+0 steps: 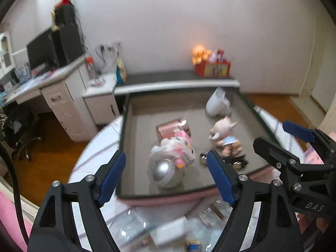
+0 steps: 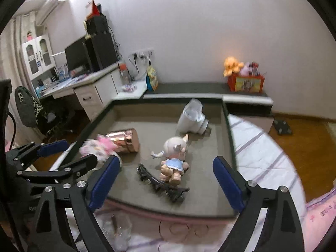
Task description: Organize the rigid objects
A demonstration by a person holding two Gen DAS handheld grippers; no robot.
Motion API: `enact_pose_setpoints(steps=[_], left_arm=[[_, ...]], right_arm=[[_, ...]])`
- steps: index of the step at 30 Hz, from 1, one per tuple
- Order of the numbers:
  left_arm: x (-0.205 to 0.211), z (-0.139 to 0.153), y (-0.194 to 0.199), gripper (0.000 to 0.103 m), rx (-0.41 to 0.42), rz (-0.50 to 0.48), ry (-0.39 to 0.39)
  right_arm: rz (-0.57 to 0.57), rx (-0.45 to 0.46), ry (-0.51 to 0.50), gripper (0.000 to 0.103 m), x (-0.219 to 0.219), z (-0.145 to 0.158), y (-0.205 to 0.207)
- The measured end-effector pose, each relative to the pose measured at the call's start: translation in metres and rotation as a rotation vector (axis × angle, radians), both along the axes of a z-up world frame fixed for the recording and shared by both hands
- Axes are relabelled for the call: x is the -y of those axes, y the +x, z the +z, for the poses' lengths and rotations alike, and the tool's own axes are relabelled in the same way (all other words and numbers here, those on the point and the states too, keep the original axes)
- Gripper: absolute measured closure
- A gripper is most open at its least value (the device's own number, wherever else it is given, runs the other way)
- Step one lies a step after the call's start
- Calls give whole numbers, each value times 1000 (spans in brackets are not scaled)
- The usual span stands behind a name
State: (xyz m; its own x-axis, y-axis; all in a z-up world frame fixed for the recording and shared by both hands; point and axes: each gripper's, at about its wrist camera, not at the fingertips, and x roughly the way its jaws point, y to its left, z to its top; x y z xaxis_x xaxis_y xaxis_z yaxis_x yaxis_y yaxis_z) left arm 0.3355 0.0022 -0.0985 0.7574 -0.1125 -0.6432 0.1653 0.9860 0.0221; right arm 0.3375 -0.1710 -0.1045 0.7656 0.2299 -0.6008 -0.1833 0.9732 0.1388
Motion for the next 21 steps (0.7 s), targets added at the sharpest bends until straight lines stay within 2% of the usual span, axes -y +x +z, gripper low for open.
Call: enact_pose_setpoints(steps=[4,10,17,21], left_arm=[[-4,35,-64,20,148,35,0],[-8,75,-150,19,314,63,-20],[-5,103,-228,19,442,100,5],[-7,112,-255,19,474,94,-17]], right_arm=[[-1,124,-32,11,-5,36,-54],[-39,299,-94,11,-9,81,-140],[-61,406,-86,11,-6,110,-217],[-66,433,-55,11,-3,117,-245]])
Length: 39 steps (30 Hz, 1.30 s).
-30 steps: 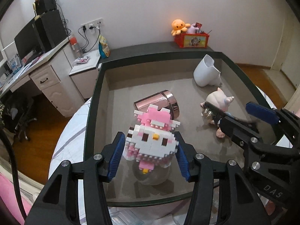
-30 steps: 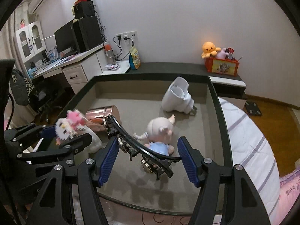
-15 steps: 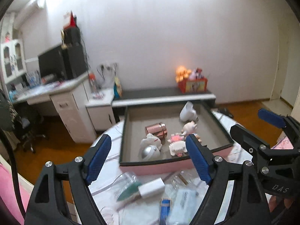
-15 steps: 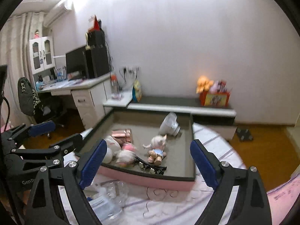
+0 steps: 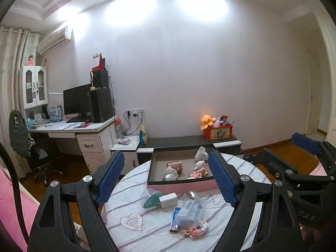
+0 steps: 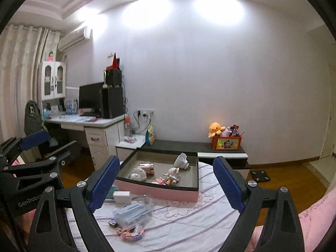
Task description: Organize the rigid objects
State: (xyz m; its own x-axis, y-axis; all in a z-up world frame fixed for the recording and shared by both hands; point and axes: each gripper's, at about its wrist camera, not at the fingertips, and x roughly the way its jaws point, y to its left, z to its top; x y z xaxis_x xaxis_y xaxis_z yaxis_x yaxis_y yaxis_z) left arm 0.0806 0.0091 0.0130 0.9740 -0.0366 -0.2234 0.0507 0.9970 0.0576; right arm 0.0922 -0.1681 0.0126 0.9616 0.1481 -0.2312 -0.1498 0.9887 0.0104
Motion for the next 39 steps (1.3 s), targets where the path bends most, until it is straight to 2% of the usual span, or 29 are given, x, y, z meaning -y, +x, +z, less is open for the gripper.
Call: enact_pose_setpoints(steps=[10,30,35,39], left_arm=[[5,12,-36,19,65,37,24],[7,10,-38,18,77,46,26],[4,2,-27,13,46,58,22],[-5,-19,-7,0,-13,81,2]], right_arm=[[-19,45,-4,11,4,10,-35],[-44,68,-18,11,2,10,-42],[-39,51,-25,11,0,6,-36],[-21,11,-28,11,-2,-6,-23]])
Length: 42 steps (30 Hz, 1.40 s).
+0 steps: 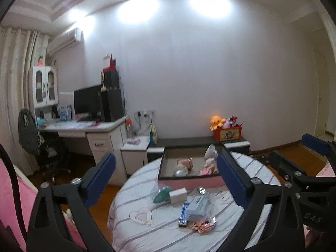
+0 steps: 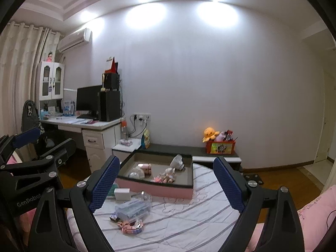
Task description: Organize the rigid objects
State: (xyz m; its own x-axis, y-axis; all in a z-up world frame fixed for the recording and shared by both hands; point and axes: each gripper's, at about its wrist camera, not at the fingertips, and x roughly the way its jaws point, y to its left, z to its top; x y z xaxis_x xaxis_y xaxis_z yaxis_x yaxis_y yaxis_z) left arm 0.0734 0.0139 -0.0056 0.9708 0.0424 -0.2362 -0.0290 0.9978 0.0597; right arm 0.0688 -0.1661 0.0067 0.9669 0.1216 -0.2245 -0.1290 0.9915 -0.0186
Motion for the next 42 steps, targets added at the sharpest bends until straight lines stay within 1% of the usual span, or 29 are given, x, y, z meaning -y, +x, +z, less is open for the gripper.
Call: enact_pose_setpoints(steps=[1,2,4,5,8,10,12,13,16,20,22,24,26,27,28,29,33,37,40,42], left_arm=[[-3,-8,7,0,-31,-8,-16],[-8,-19,16,0,-78,-29,-40],[-13,-38,28,0,-134,-47,-60],[-15,-52,37,0,-181,-36,-55],[-20,-81,52,0,-257,-7,-32],[-26,-98,61,0,-312,0,-43],[-33,-110,67,0,-341,3,-56],[-36,-114,70,0,-350,11,-60],[-44,-121,74,0,-363,23,-70],[-51,-127,81,0,-380,18,-85],[-50,-130,84,0,-389,15,-85],[-48,-134,86,0,-402,-1,-87],[-42,-138,90,0,-416,-19,-89],[-41,-138,91,0,-421,-26,-91],[-37,-140,92,0,-428,-26,-89],[-33,-140,94,0,-433,-36,-89],[-14,-142,96,0,-446,-91,-83],[10,-146,101,0,-472,-148,-75],[32,-153,110,0,-501,-179,-41],[42,-157,115,0,-516,-179,-14]], right_arm=[[11,-20,-1,11,-1,-5,5],[20,-44,-4,11,-2,-11,11],[38,-97,-5,11,-5,-27,23],[41,-124,-7,11,-7,-36,29],[45,-211,-31,11,-13,-70,48],[68,-293,-24,11,-17,-96,64],[84,-372,-19,11,-21,-119,77],[96,-414,-18,11,-26,-135,81],[127,-490,-12,11,-37,-160,91],[173,-554,-2,11,-54,-181,105],[177,-593,-4,11,-60,-189,113],[185,-633,26,11,-60,-198,121],[190,-626,28,11,-60,-199,124],[192,-622,23,17,-60,-198,124],[204,-618,21,35,-59,-197,125],[214,-623,19,43,-58,-197,125],[205,-619,9,43,-45,-195,121],[161,-611,2,43,-22,-193,114],[108,-597,8,43,0,-193,112],[79,-593,30,43,16,-193,115]])
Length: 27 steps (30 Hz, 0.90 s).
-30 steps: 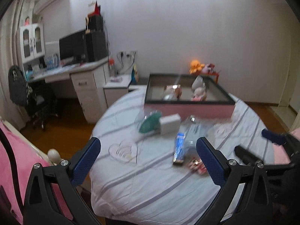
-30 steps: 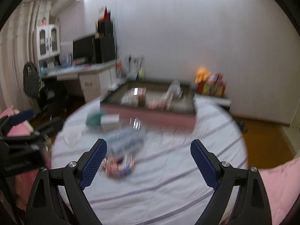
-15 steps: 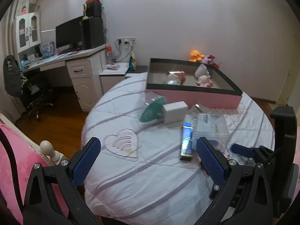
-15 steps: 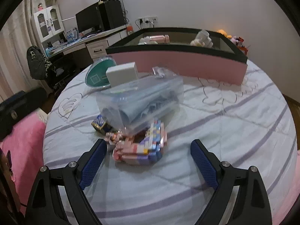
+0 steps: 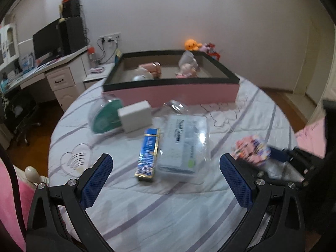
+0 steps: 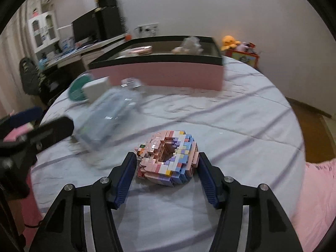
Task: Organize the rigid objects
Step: 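Grasp the Dental Flossers case with the left gripper while the right grasps the block donut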
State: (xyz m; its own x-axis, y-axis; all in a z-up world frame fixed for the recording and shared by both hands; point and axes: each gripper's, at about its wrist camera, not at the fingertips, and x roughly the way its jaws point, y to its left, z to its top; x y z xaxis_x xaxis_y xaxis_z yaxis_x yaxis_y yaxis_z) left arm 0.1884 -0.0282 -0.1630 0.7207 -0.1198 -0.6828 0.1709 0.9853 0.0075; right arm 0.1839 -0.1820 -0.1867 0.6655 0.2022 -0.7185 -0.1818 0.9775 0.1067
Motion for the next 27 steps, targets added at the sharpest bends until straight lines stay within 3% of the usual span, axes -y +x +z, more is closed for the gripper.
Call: enact_pose_setpoints(steps=[3,7,11,14,16,27], left_arm=[[12,-3,6,5,-8,-13,16],[26,-8,11,23,-29,-45,41],[34,-17,20,34,-50,-31,85],[38,-25,31,35,-98,-45,72],[41,-34,37,41,-142,-50,65],[36,-37,46,41,-148,-38,5]], right_arm=[[-34,10,1,43,16,1,4],[-49,15,32,43,32,-1,9],[-49,21,46,43,38,-3,12],[-51,27,49,43,39,-5,15],[-53,32,42,43,38,-5,17],[-67,25,36,41,37,-7,26]])
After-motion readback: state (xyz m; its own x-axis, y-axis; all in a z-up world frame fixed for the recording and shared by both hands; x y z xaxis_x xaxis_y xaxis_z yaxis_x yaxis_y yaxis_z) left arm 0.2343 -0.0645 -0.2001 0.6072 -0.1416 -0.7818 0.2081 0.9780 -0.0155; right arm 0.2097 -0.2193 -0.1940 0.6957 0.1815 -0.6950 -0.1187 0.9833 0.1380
